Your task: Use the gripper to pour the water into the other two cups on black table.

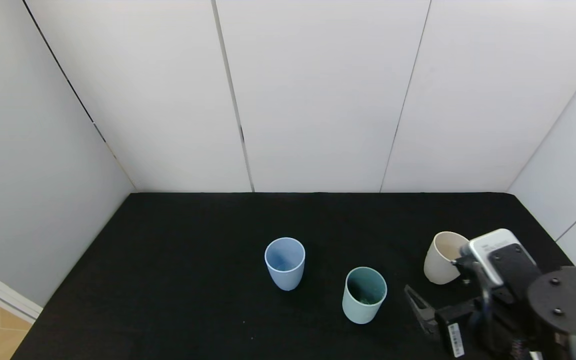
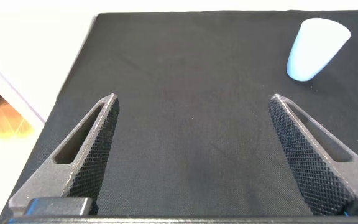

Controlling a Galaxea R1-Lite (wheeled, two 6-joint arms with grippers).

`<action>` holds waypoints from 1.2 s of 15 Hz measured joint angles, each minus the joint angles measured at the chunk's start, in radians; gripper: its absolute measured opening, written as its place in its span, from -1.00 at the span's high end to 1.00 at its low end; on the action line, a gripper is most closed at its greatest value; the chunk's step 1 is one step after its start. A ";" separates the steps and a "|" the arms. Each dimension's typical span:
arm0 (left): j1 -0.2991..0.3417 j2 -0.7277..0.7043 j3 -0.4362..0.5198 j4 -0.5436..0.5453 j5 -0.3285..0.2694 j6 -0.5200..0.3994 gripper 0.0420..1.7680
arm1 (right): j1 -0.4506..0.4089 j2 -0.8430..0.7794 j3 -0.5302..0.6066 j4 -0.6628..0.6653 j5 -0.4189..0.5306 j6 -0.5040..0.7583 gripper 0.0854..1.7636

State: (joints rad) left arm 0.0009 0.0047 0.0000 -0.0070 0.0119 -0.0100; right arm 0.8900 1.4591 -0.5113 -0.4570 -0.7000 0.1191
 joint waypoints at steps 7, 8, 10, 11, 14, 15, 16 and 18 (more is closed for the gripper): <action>0.000 0.000 0.000 0.000 0.000 0.000 -0.94 | -0.035 -0.321 0.167 0.000 -0.006 -0.004 -0.92; 0.000 0.000 0.000 0.000 0.000 0.000 -0.94 | -0.064 -0.343 0.178 -0.002 -0.007 -0.006 -0.92; 0.000 0.000 0.000 0.000 0.000 0.000 -0.94 | -0.100 -0.382 0.198 -0.003 -0.008 -0.009 -0.92; 0.000 0.000 0.000 0.000 0.000 0.000 -0.94 | -0.109 -0.403 0.205 -0.003 -0.007 -0.007 -0.92; 0.000 0.000 0.000 0.000 0.000 0.000 -0.94 | -0.141 -0.474 0.227 0.000 0.013 -0.005 -0.92; 0.000 0.000 0.000 0.000 0.000 0.000 -0.94 | -0.148 -0.499 0.246 0.001 0.033 -0.015 -0.92; 0.000 0.000 0.000 0.000 0.000 0.000 -0.94 | -0.171 -0.518 0.263 -0.002 0.074 -0.033 -0.92; 0.000 0.000 0.000 0.000 0.000 0.000 -0.94 | -0.273 -0.550 0.284 -0.005 0.212 -0.053 -0.92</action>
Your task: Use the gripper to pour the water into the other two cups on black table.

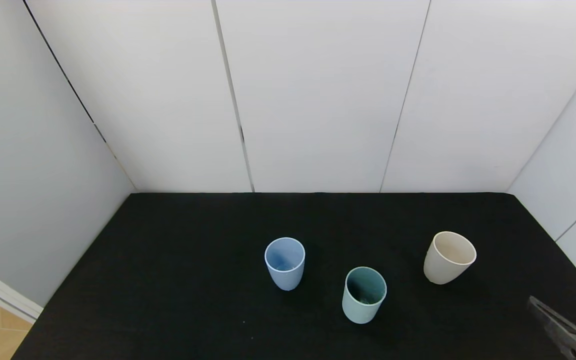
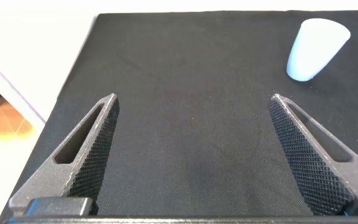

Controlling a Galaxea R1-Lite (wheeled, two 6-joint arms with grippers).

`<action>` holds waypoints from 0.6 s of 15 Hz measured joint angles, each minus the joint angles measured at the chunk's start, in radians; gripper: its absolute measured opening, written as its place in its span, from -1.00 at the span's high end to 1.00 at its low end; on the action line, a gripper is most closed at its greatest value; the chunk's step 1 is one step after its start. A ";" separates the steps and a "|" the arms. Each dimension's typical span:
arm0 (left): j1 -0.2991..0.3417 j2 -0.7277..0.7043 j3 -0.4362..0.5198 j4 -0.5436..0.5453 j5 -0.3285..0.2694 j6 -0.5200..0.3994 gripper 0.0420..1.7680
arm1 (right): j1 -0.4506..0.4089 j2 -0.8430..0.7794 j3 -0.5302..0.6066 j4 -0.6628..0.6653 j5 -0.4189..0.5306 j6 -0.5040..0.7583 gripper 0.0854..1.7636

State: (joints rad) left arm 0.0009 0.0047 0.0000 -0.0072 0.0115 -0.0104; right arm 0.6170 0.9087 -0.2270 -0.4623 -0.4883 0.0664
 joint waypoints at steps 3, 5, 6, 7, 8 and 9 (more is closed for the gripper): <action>0.000 0.000 0.000 0.000 0.000 0.000 -0.94 | -0.247 -0.054 0.018 0.003 0.305 -0.016 -0.92; 0.000 0.000 0.000 0.000 0.000 0.000 -0.94 | -0.412 -0.109 0.032 0.019 0.494 -0.032 -0.92; 0.000 0.000 0.000 0.000 0.000 0.000 -0.94 | -0.486 -0.147 0.039 0.039 0.557 -0.044 -0.92; 0.000 0.000 0.000 0.000 0.000 0.000 -0.94 | -0.548 -0.193 0.045 0.071 0.601 -0.054 -0.92; 0.000 0.000 0.000 0.000 0.000 0.000 -0.94 | -0.589 -0.241 0.049 0.108 0.625 -0.059 -0.92; 0.000 0.000 0.000 0.000 0.000 0.000 -0.94 | -0.621 -0.290 0.051 0.148 0.644 -0.061 -0.92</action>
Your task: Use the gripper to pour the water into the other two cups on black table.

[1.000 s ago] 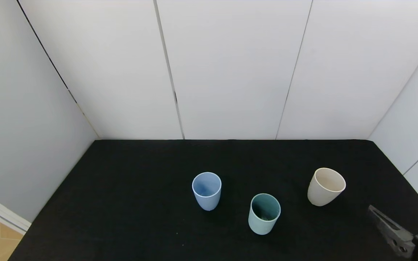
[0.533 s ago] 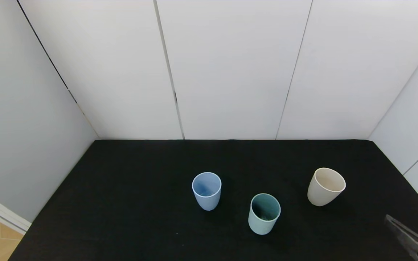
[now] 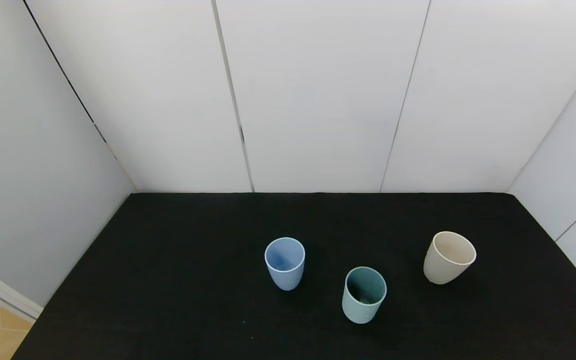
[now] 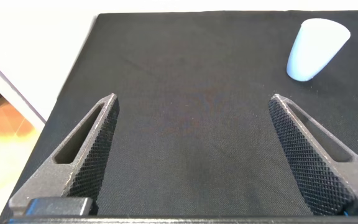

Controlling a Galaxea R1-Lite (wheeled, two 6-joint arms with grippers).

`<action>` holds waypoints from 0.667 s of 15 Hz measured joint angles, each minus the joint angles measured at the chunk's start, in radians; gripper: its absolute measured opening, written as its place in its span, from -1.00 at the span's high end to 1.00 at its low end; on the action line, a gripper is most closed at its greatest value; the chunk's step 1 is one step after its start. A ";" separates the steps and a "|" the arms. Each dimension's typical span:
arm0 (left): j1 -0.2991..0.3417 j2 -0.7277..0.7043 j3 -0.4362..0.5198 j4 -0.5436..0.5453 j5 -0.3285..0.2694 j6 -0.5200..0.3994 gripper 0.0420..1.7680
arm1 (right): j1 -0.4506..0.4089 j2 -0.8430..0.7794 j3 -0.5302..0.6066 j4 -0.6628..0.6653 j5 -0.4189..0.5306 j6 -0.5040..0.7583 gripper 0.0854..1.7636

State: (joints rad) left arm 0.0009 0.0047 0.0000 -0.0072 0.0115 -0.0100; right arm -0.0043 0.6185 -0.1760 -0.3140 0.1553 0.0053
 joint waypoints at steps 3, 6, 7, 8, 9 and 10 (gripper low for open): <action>0.000 0.000 0.000 0.000 0.000 0.000 -0.94 | -0.062 -0.150 0.014 0.082 0.020 0.000 -0.92; 0.000 0.000 0.000 0.000 0.000 0.000 -0.94 | -0.079 -0.273 0.064 0.083 -0.033 0.001 -0.92; 0.000 0.000 0.000 0.000 0.000 0.000 -0.94 | -0.081 -0.296 0.086 0.076 -0.076 0.011 -0.92; 0.000 0.000 0.000 0.000 0.000 0.000 -0.94 | -0.074 -0.315 0.103 0.071 -0.098 0.019 -0.92; 0.000 0.000 0.000 0.000 0.000 0.000 -0.94 | -0.057 -0.337 0.117 0.071 -0.113 0.020 -0.92; 0.000 0.000 0.000 0.000 0.000 0.000 -0.94 | -0.037 -0.366 0.133 0.072 -0.125 0.015 -0.92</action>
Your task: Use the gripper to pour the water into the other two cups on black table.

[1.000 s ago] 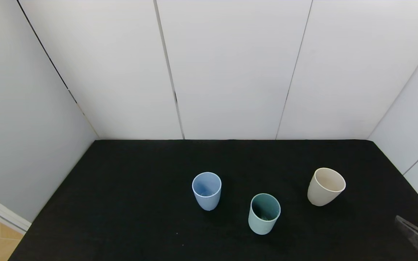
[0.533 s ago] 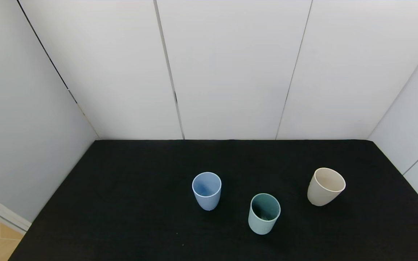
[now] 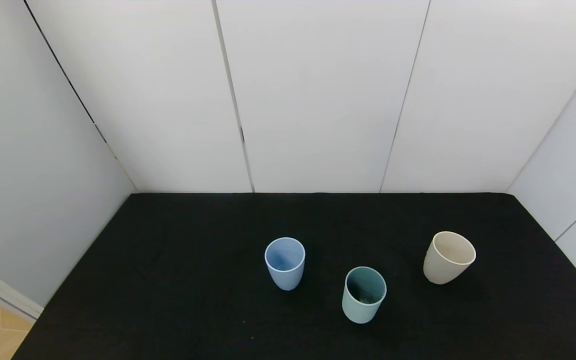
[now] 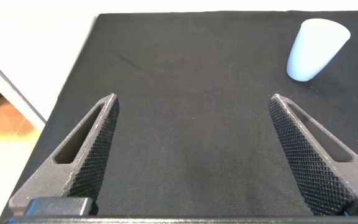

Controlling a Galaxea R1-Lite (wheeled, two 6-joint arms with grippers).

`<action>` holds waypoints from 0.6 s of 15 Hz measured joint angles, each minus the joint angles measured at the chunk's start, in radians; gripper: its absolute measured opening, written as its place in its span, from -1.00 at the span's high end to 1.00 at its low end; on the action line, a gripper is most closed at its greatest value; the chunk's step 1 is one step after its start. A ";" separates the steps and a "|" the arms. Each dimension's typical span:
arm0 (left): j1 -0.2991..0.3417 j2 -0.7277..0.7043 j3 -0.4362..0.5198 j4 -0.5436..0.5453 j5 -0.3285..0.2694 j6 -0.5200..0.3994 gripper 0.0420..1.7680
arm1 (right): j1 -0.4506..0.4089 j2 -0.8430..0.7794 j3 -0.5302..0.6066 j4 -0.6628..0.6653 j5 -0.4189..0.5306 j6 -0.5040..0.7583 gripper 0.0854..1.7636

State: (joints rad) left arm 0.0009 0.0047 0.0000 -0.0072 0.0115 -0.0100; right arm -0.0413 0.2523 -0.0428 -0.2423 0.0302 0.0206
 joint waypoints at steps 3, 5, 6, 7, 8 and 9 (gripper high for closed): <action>0.000 0.000 0.000 0.000 0.000 0.000 -0.94 | 0.030 -0.112 0.033 0.077 -0.024 -0.023 -0.92; -0.001 0.000 0.000 0.000 0.000 0.000 -0.94 | 0.038 -0.184 0.041 0.184 -0.044 -0.043 -0.92; -0.001 0.000 0.000 0.000 0.000 0.000 -0.94 | 0.040 -0.209 0.041 0.215 -0.044 -0.040 -0.92; 0.000 0.000 0.000 0.000 0.000 0.000 -0.94 | 0.041 -0.224 0.041 0.252 -0.037 -0.027 -0.92; 0.000 0.000 0.000 0.000 0.000 0.000 -0.94 | 0.042 -0.235 0.037 0.257 -0.034 -0.017 -0.92; 0.000 0.000 0.000 0.000 0.000 0.000 -0.94 | 0.042 -0.243 0.036 0.256 -0.034 -0.016 -0.92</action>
State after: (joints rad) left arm 0.0009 0.0047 0.0000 -0.0072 0.0119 -0.0096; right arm 0.0004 0.0096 -0.0070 0.0134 -0.0036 0.0043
